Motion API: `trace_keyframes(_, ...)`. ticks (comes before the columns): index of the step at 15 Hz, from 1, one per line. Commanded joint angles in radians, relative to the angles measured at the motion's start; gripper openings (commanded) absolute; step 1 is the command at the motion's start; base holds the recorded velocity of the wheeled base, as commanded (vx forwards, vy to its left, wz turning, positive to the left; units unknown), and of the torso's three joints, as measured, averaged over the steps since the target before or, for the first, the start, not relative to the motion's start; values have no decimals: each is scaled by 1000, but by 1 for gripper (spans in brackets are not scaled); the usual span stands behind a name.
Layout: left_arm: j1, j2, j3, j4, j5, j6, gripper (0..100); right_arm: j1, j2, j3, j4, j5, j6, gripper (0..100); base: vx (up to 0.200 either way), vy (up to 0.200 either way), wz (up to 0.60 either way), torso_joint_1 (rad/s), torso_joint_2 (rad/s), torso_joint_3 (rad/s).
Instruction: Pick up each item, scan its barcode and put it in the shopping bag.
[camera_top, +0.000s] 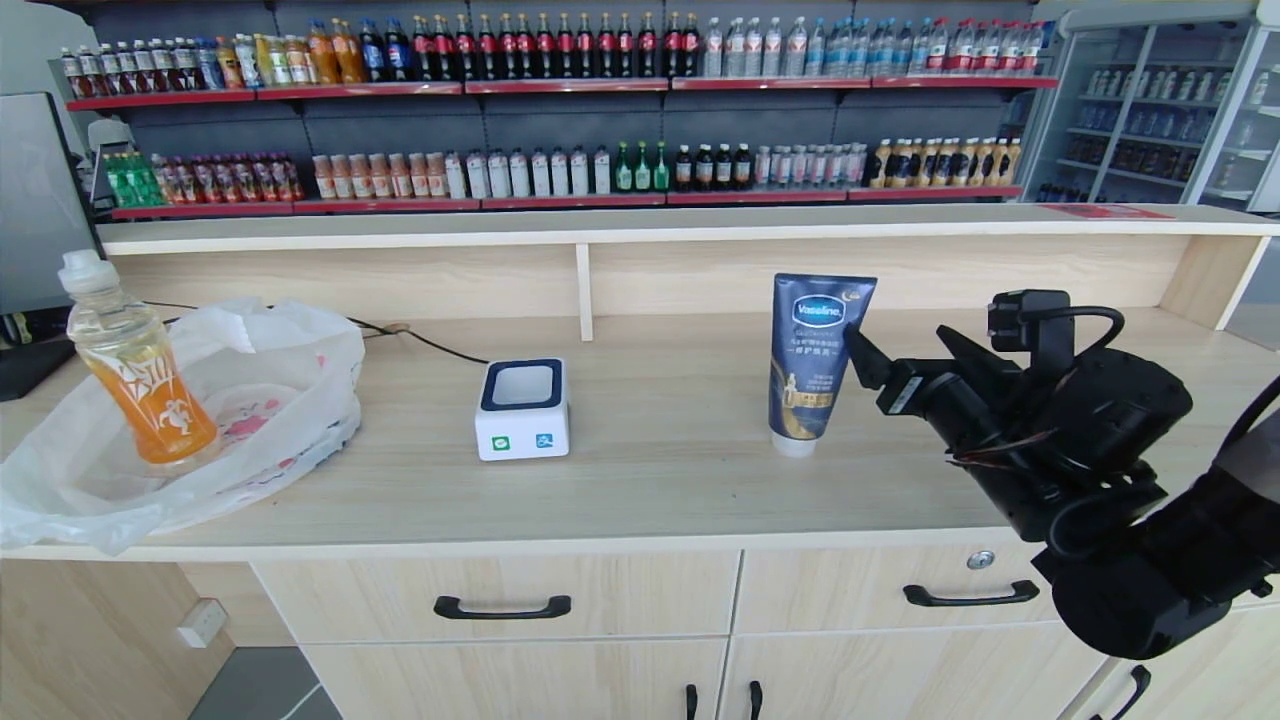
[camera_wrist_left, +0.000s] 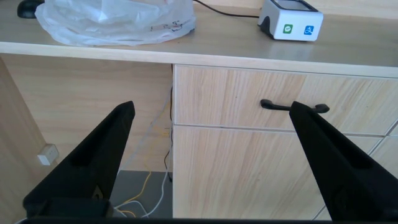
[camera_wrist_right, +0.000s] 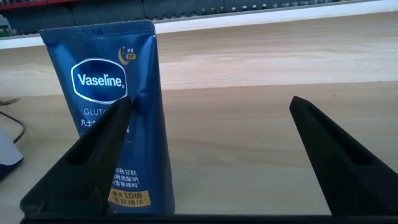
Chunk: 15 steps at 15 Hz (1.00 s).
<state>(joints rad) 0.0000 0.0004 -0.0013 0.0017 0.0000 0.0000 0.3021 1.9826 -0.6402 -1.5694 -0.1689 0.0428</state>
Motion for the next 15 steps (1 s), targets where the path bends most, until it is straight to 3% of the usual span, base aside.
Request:
trace_keyframes(1,2,0,0,0,0,0,100,-1,13,-4,-1,0,0,100,0,0,0,0,0,0)
trace_keyframes(15,0,0,0,0,0,0,100,-44,56,-24,-1,22,9,100,0,0,0,0,0,0)
